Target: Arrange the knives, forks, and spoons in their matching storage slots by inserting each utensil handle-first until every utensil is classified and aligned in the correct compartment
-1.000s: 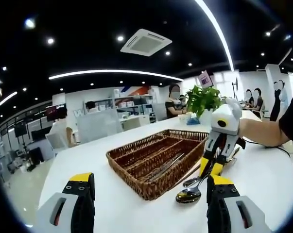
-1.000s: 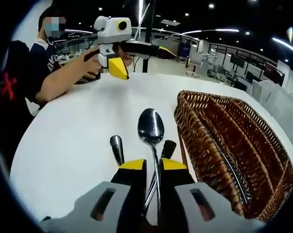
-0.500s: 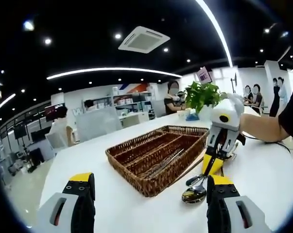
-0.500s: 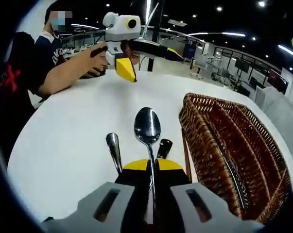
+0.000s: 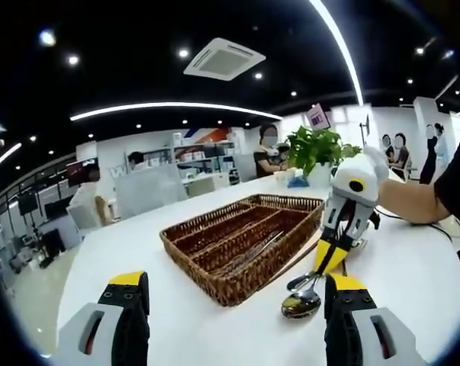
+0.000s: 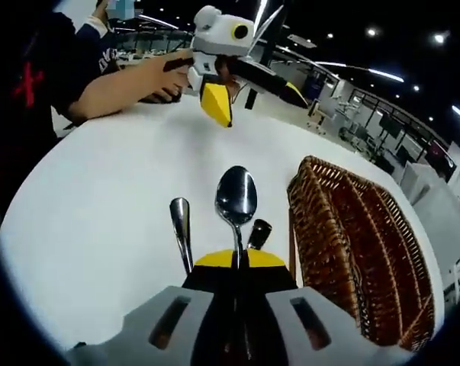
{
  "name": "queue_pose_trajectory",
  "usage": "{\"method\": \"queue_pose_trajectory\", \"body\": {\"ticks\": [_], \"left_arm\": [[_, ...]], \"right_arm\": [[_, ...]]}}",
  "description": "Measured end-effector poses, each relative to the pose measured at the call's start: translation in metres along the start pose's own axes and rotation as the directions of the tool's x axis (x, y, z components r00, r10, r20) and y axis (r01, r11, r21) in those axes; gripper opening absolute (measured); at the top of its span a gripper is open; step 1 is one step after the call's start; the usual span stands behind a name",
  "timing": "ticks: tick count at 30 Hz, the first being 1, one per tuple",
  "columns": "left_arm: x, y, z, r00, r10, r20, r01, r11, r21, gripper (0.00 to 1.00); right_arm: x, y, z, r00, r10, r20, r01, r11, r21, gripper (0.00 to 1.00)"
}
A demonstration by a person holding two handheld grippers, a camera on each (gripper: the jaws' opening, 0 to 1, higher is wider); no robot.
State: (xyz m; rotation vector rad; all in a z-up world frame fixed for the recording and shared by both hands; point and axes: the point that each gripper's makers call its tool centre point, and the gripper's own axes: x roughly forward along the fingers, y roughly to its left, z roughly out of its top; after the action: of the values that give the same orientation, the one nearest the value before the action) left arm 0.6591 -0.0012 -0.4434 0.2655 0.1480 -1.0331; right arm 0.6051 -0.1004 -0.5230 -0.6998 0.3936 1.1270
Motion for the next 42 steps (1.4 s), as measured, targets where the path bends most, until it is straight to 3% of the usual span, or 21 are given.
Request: {"method": "queue_pose_trajectory", "body": {"ticks": [2, 4, 7, 8, 10, 14, 17, 19, 22, 24, 29, 30, 31, 32, 33, 35, 36, 39, 40, 42], "left_arm": [[0.001, -0.005, -0.003, 1.000, -0.024, -0.010, 0.023, 1.000, -0.017, 0.99], [0.001, -0.017, -0.006, 0.996, -0.089, -0.023, 0.088, 0.994, -0.060, 0.84], [0.003, -0.020, -0.009, 0.994, -0.104, -0.033, 0.102, 0.992, -0.073, 0.86], [0.004, -0.030, -0.017, 0.986, -0.151, -0.068, 0.145, 0.985, -0.097, 0.85], [0.007, -0.034, -0.025, 0.981, -0.168, -0.096, 0.158, 0.982, -0.098, 0.84], [0.010, -0.049, -0.031, 0.964, -0.243, -0.109, 0.225, 0.961, -0.160, 0.70], [0.015, -0.051, -0.037, 0.962, -0.243, -0.125, 0.219, 0.959, -0.178, 0.69], [0.018, -0.056, -0.050, 0.948, -0.269, -0.169, 0.237, 0.953, -0.189, 0.60], [0.023, -0.058, -0.064, 0.938, -0.275, -0.209, 0.238, 0.954, -0.184, 0.54], [0.025, -0.061, -0.067, 0.931, -0.300, -0.209, 0.256, 0.943, -0.212, 0.47], [0.023, -0.062, -0.064, 0.927, -0.323, -0.189, 0.272, 0.929, -0.251, 0.20], [0.023, -0.062, -0.065, 0.927, -0.322, -0.193, 0.271, 0.930, -0.248, 0.18], [0.023, -0.063, -0.066, 0.926, -0.323, -0.197, 0.272, 0.930, -0.248, 0.17], [0.027, -0.075, -0.059, 0.915, -0.380, -0.139, 0.329, 0.899, -0.290, 0.16], [0.027, -0.074, -0.058, 0.915, -0.380, -0.133, 0.323, 0.890, -0.321, 0.15], [0.028, -0.069, -0.066, 0.919, -0.362, -0.157, 0.309, 0.908, -0.284, 0.13], [0.029, -0.068, -0.067, 0.920, -0.354, -0.167, 0.301, 0.913, -0.277, 0.13], [0.032, -0.067, -0.078, 0.915, -0.348, -0.205, 0.291, 0.920, -0.264, 0.12], [0.031, -0.067, -0.074, 0.915, -0.355, -0.190, 0.295, 0.912, -0.283, 0.11], [0.031, -0.064, -0.072, 0.918, -0.350, -0.186, 0.288, 0.912, -0.293, 0.10]], "right_arm": [[-0.002, -0.002, 0.003, 1.000, -0.005, 0.011, 0.005, 1.000, 0.000, 0.01], [-0.004, -0.003, 0.005, 1.000, -0.013, 0.022, 0.013, 1.000, -0.013, 0.01], [-0.005, -0.003, 0.007, 1.000, -0.015, 0.026, 0.015, 1.000, -0.016, 0.00], [-0.005, -0.003, 0.008, 1.000, -0.015, 0.027, 0.015, 1.000, -0.017, 0.00], [-0.006, -0.003, 0.009, 0.999, -0.019, 0.028, 0.020, 1.000, -0.019, 0.00], [-0.008, -0.004, 0.011, 0.999, -0.024, 0.032, 0.025, 0.999, -0.033, 0.00], [-0.009, -0.004, 0.013, 0.999, -0.024, 0.036, 0.025, 0.999, -0.031, 0.00], [-0.008, -0.004, 0.012, 0.999, -0.025, 0.033, 0.027, 0.999, -0.041, 0.00], [-0.007, -0.001, 0.012, 0.999, -0.018, 0.027, 0.019, 0.998, -0.054, 0.00], [-0.007, -0.001, 0.013, 0.999, -0.018, 0.027, 0.020, 0.998, -0.067, 0.00], [-0.008, -0.002, 0.016, 0.999, -0.021, 0.032, 0.023, 0.998, -0.064, 0.00], [-0.008, -0.002, 0.016, 0.999, -0.022, 0.032, 0.024, 0.998, -0.065, 0.00], [-0.006, 0.007, 0.029, 0.994, 0.044, 0.099, -0.034, 0.994, -0.101, 0.00], [-0.010, -0.006, 0.025, 0.997, -0.027, 0.072, 0.030, 0.998, -0.050, 0.00], [-0.012, -0.007, 0.026, 0.997, -0.031, 0.066, 0.034, 0.998, -0.056, 0.00], [-0.014, -0.007, 0.024, 0.998, -0.026, 0.064, 0.030, 0.998, -0.059, 0.00], [-0.013, -0.001, 0.019, 0.999, 0.011, 0.050, -0.009, 0.999, -0.048, 0.00], [-0.009, -0.007, 0.008, 1.000, -0.016, 0.009, 0.016, 1.000, -0.011, 0.00], [-0.012, -0.011, 0.012, 0.999, -0.024, 0.040, 0.025, 0.999, -0.024, 0.00], [-0.008, -0.010, 0.009, 0.999, -0.039, 0.033, 0.038, 0.999, 0.011, 0.00]]}}
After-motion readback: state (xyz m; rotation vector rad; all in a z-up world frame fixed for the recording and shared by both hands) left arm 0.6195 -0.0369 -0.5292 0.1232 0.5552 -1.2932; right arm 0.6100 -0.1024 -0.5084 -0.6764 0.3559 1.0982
